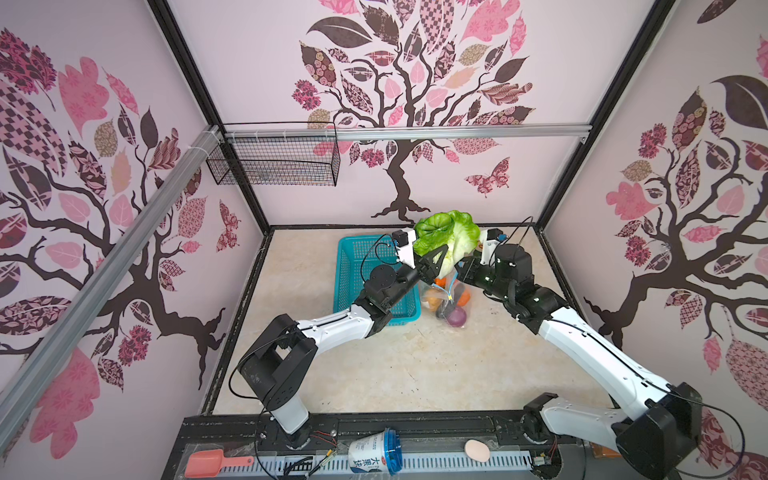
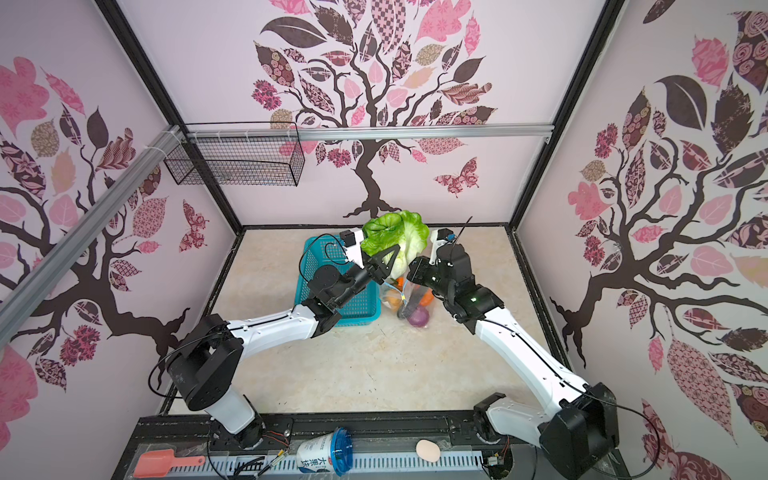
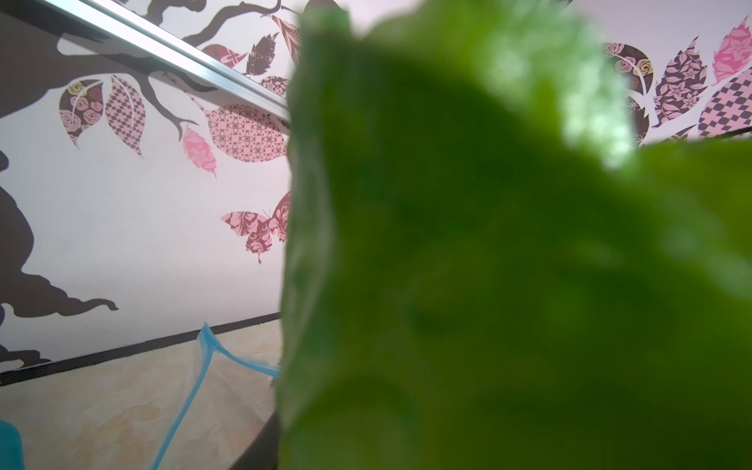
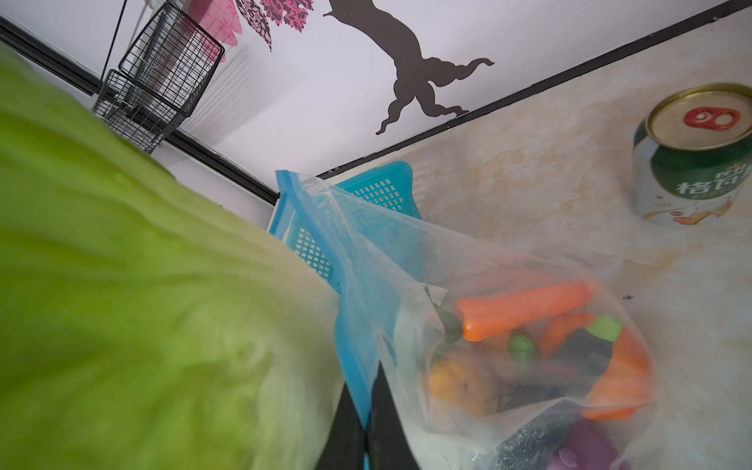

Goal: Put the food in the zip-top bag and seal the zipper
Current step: 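Carry the lettuce with the left gripper over the bag held by the right, then lower the lettuce into the bag and open the left gripper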

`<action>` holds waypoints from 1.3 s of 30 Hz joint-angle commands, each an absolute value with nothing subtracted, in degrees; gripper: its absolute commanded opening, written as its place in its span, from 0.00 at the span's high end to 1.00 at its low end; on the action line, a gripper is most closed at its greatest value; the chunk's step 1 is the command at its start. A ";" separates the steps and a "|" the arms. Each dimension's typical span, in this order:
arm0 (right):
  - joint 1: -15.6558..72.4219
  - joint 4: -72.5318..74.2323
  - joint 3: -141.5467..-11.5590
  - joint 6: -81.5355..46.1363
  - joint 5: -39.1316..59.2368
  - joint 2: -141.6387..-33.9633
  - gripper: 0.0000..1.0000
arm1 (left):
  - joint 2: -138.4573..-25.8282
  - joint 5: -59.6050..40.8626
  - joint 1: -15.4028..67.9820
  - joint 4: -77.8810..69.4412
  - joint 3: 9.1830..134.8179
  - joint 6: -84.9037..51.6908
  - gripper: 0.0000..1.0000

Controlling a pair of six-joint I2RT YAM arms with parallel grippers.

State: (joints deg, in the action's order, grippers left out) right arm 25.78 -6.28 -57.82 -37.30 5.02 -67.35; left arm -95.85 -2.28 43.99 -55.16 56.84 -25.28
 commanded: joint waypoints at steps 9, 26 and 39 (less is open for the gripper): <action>24.17 -4.11 -59.00 -40.63 5.96 -66.80 1.00 | -97.85 4.09 45.03 -54.26 53.66 -18.76 0.66; 24.08 0.50 -54.74 -38.24 6.51 -65.33 1.00 | -96.78 6.34 48.79 -39.74 56.47 -16.85 0.13; 22.63 1.73 -52.69 -37.52 5.94 -64.82 1.00 | -90.02 9.38 48.80 -22.55 60.01 -16.35 0.02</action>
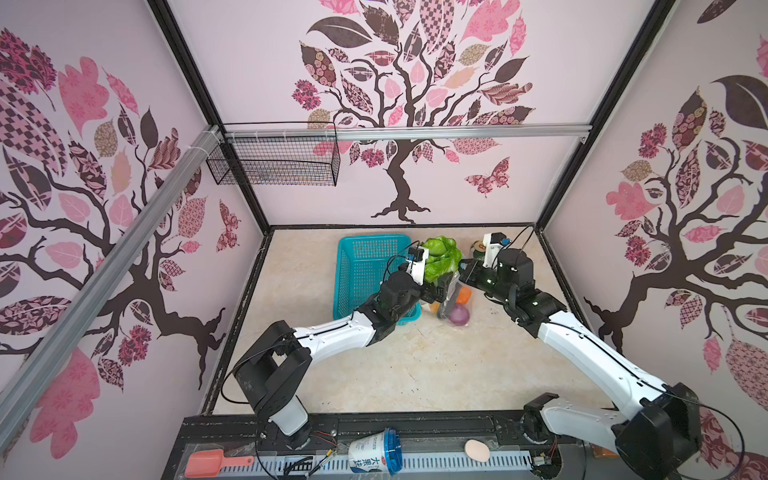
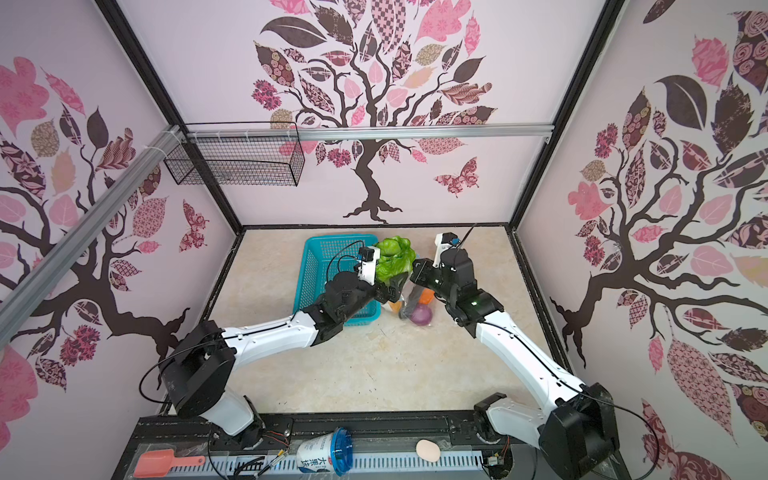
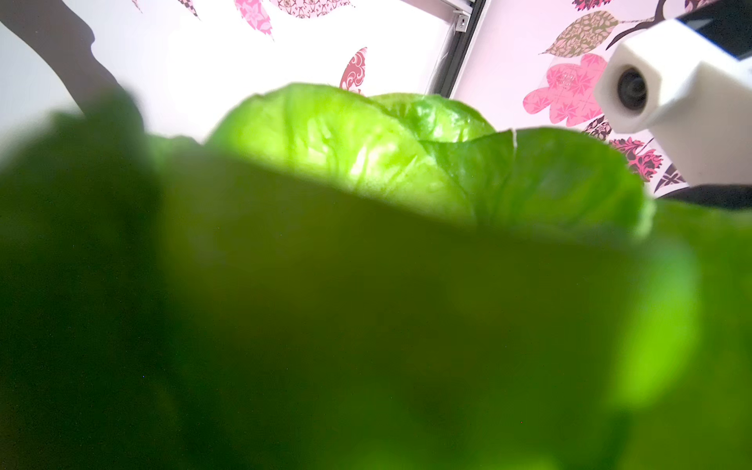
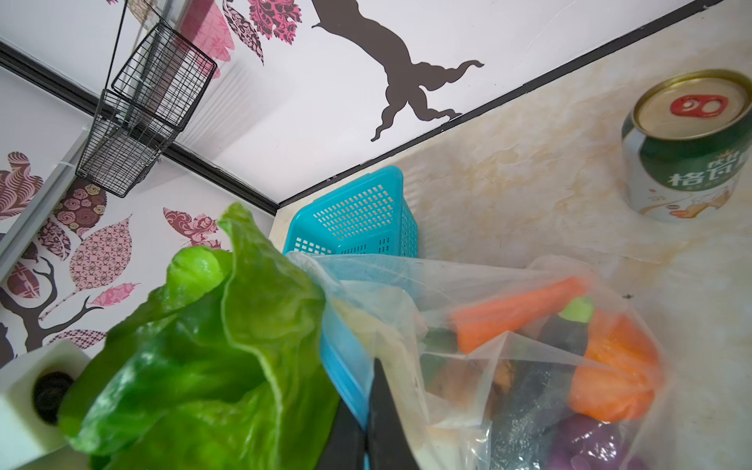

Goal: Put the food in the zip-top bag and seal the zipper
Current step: 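Lower the lettuce into the bag and open the left gripper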

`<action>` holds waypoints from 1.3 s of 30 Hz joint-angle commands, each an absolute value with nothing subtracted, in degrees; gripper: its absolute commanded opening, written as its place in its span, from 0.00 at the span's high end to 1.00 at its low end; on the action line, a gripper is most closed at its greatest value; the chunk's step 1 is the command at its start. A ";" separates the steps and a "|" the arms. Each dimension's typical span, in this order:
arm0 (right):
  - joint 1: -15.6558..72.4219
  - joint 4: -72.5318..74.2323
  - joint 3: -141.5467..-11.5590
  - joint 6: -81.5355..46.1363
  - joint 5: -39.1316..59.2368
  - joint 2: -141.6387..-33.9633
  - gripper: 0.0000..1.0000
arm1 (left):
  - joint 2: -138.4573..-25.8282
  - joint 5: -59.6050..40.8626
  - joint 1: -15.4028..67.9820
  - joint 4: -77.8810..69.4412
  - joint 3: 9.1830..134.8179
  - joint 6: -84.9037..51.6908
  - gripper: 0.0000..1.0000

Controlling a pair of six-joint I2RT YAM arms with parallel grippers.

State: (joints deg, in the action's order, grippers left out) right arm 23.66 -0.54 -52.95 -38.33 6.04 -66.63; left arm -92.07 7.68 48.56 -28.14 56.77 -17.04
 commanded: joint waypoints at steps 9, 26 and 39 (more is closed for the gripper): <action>21.15 5.20 -50.94 -38.76 8.91 -66.97 1.00 | -90.00 5.20 47.47 -15.47 60.20 -15.48 0.02; 21.01 11.37 -49.78 -39.78 17.94 -69.28 1.00 | -78.98 3.98 45.31 2.16 60.84 -19.51 0.01; 21.08 9.08 -49.00 -38.02 16.37 -67.23 1.00 | -73.67 5.59 39.95 3.04 59.02 -25.67 0.04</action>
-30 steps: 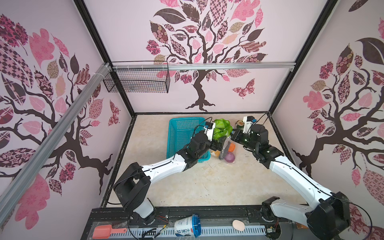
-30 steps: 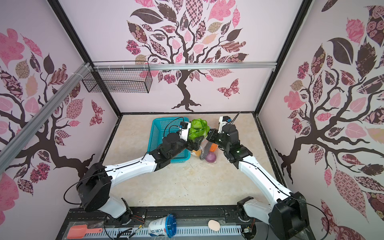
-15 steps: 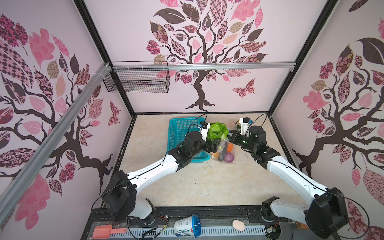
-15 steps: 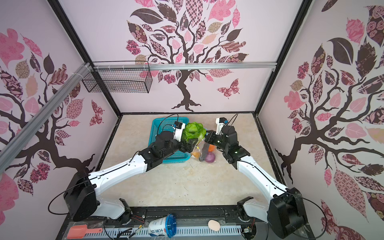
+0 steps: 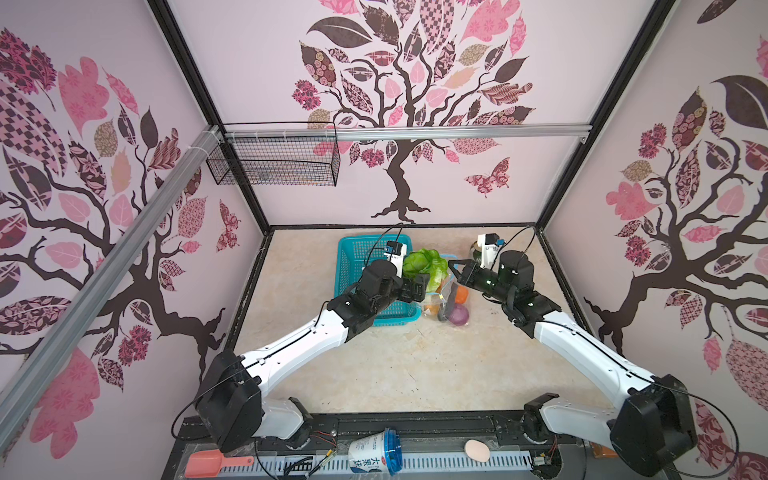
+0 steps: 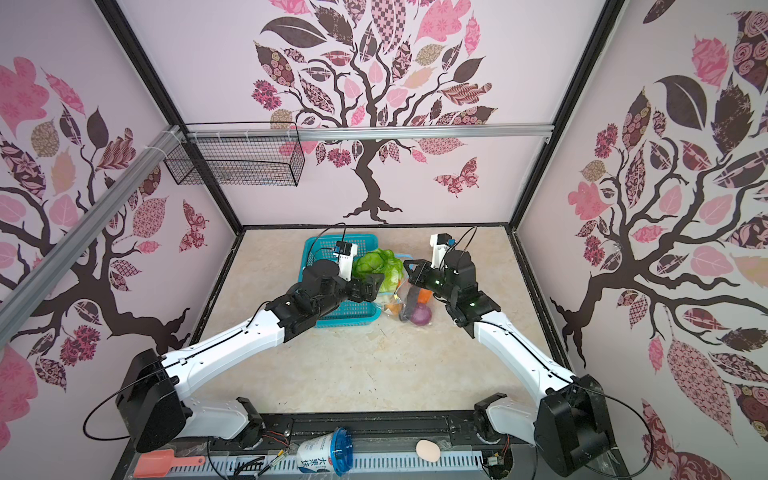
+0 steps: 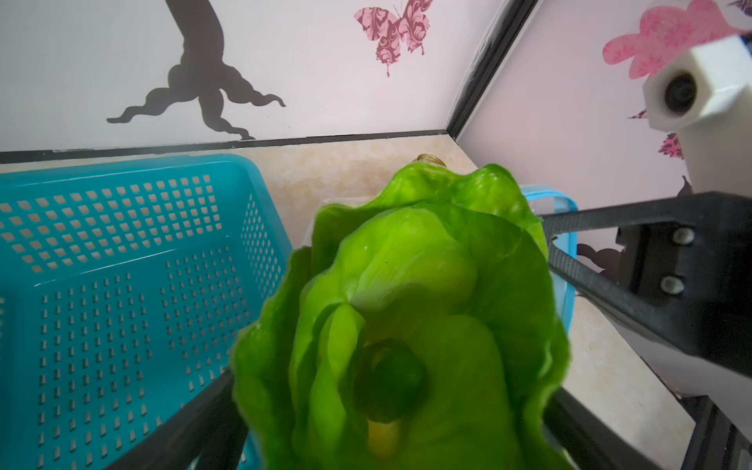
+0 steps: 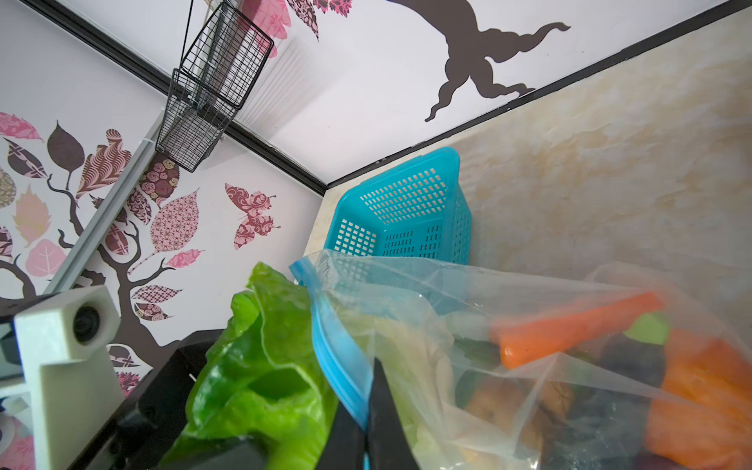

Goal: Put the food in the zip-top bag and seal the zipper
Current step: 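Lower the lettuce into the bag and open the left gripper, then move the left gripper to the bag's zipper edge while the right holds the other edge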

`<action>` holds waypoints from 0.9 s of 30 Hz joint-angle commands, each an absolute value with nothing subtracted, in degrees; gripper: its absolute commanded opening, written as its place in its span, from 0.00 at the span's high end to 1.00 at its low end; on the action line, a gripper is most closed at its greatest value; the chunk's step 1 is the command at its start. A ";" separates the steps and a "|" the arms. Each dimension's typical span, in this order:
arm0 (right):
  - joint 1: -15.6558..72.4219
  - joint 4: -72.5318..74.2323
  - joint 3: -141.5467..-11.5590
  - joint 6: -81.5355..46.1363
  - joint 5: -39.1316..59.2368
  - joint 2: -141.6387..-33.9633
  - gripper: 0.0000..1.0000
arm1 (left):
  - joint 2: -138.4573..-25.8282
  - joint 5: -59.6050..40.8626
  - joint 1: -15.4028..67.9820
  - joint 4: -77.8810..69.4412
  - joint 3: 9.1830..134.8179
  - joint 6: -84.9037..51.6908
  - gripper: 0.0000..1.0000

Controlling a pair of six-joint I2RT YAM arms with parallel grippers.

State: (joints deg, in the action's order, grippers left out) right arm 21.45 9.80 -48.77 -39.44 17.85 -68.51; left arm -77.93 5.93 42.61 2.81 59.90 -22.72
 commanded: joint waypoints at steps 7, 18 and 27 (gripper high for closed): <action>21.05 8.22 -49.24 -37.11 15.83 -67.01 1.00 | -66.37 3.83 35.65 8.74 56.56 -25.95 0.14; 21.02 7.56 -49.30 -37.01 16.13 -66.96 1.00 | -74.76 -8.90 32.12 5.71 55.59 -31.77 0.57; 21.05 7.11 -49.37 -36.48 16.00 -66.99 1.00 | -79.54 -14.62 31.61 2.38 58.37 -34.80 0.56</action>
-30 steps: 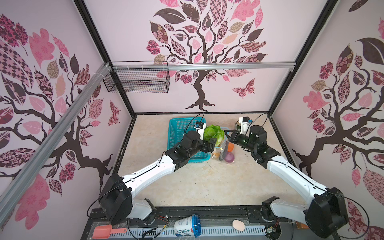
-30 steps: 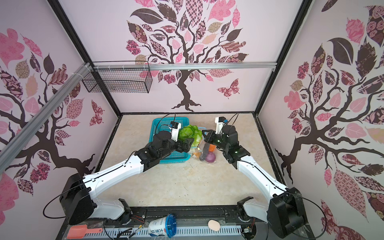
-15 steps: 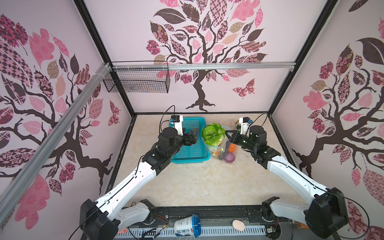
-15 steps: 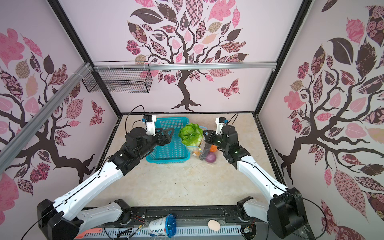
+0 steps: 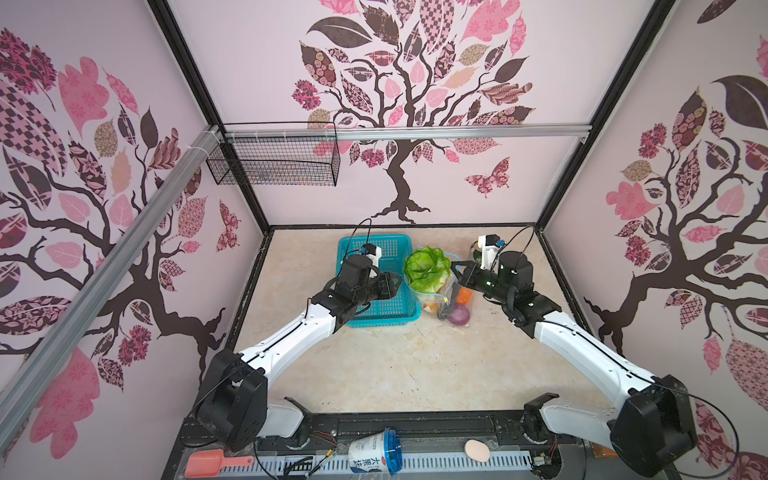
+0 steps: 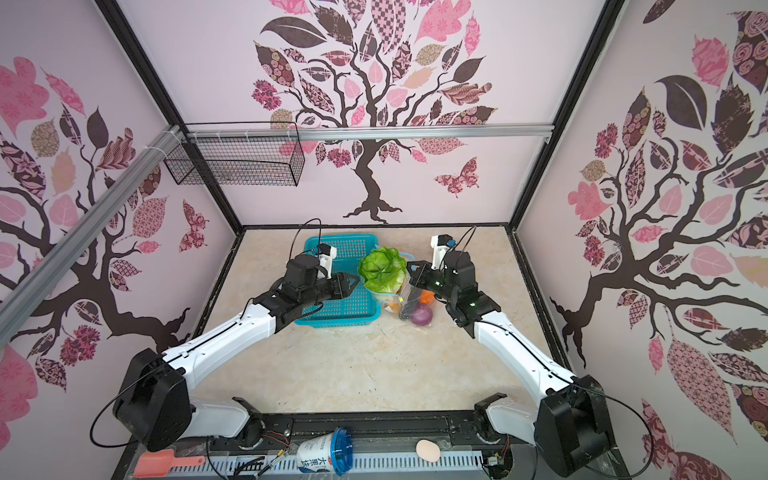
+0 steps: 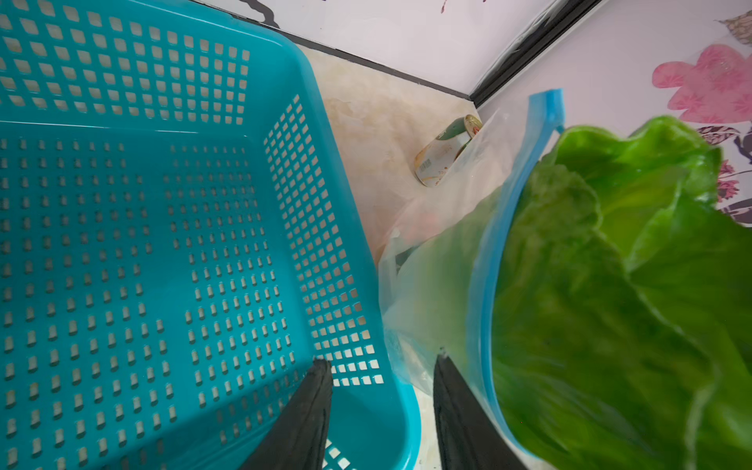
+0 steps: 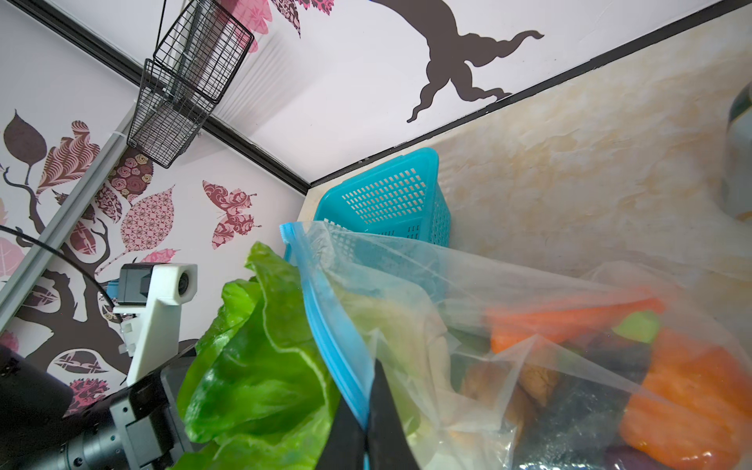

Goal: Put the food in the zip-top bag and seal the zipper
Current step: 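Move the left gripper to the bag's zipper edge while the right holds the other edge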

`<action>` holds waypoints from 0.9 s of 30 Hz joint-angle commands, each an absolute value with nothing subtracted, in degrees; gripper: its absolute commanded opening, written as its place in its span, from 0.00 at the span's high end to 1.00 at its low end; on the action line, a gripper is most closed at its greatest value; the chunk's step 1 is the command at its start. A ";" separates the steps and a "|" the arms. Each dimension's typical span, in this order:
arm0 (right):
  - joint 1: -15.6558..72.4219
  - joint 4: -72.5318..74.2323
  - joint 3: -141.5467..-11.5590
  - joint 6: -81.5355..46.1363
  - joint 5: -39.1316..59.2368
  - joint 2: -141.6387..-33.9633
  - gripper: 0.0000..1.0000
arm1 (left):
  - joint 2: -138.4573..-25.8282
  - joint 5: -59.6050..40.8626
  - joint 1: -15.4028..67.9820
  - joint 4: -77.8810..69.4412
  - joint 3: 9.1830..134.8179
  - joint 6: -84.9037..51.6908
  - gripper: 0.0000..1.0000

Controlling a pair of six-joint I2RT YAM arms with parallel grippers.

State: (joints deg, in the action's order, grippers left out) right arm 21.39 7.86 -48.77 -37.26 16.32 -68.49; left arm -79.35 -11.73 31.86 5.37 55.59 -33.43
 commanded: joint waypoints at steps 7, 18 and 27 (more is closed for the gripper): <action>20.96 6.72 -49.59 -36.12 15.99 -67.23 1.00 | -79.34 -15.52 31.63 1.93 58.59 -35.99 0.56; 21.06 6.68 -49.33 -36.15 15.91 -67.24 1.00 | -77.85 -17.18 31.58 1.14 58.84 -36.13 0.52; 21.03 6.59 -49.23 -36.30 15.72 -66.97 1.00 | -78.23 -18.03 31.56 1.13 58.30 -36.50 0.51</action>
State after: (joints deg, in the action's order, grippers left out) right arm 21.39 7.49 -48.77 -37.06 16.25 -68.49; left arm -78.91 -17.34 31.79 2.26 55.94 -36.64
